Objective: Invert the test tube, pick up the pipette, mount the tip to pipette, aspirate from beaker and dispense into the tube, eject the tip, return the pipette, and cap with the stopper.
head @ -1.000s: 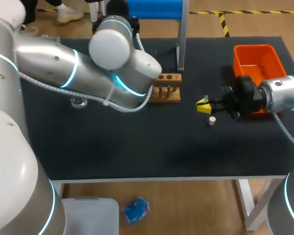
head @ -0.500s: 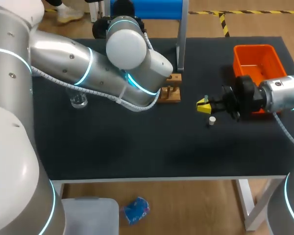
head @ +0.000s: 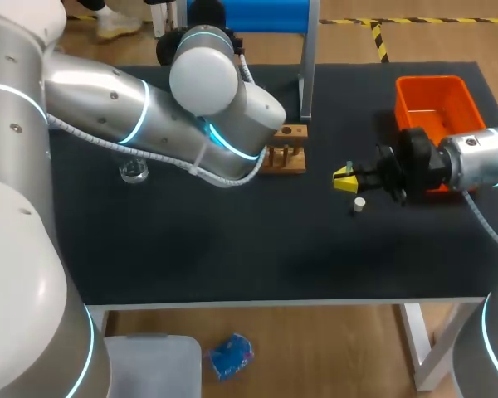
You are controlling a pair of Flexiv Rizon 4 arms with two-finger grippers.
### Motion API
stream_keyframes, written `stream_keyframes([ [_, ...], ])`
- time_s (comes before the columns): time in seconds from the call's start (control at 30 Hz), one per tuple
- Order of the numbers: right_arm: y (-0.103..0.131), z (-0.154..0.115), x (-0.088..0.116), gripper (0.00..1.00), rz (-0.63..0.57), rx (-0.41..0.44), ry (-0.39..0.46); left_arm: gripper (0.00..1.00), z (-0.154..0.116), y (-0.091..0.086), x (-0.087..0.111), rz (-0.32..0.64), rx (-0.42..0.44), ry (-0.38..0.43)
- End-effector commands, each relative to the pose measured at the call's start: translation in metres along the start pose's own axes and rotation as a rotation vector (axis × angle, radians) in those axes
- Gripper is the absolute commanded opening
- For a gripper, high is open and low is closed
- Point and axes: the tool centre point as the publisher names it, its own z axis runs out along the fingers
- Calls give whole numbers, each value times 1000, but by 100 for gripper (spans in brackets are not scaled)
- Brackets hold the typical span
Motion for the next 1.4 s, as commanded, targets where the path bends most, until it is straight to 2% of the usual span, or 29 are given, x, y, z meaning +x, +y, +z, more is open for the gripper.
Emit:
stream_keyframes([
  [0.03,1,0,0,0,0,2,1,59,4,-2,-4,4,-5,13],
  [0.2,1,0,0,0,0,2,1,57,7,-1,-6,7,-10,16],
  [0.57,1,0,0,0,0,2,1,65,15,0,-5,5,-11,28],
  [0.83,1,0,0,0,0,2,1,61,21,-1,-6,6,-8,33],
  [1.03,1,0,0,0,0,2,1,50,23,-1,-6,6,-7,37],
  [1.4,1,0,0,0,0,2,1,49,27,0,-6,5,-10,44],
])
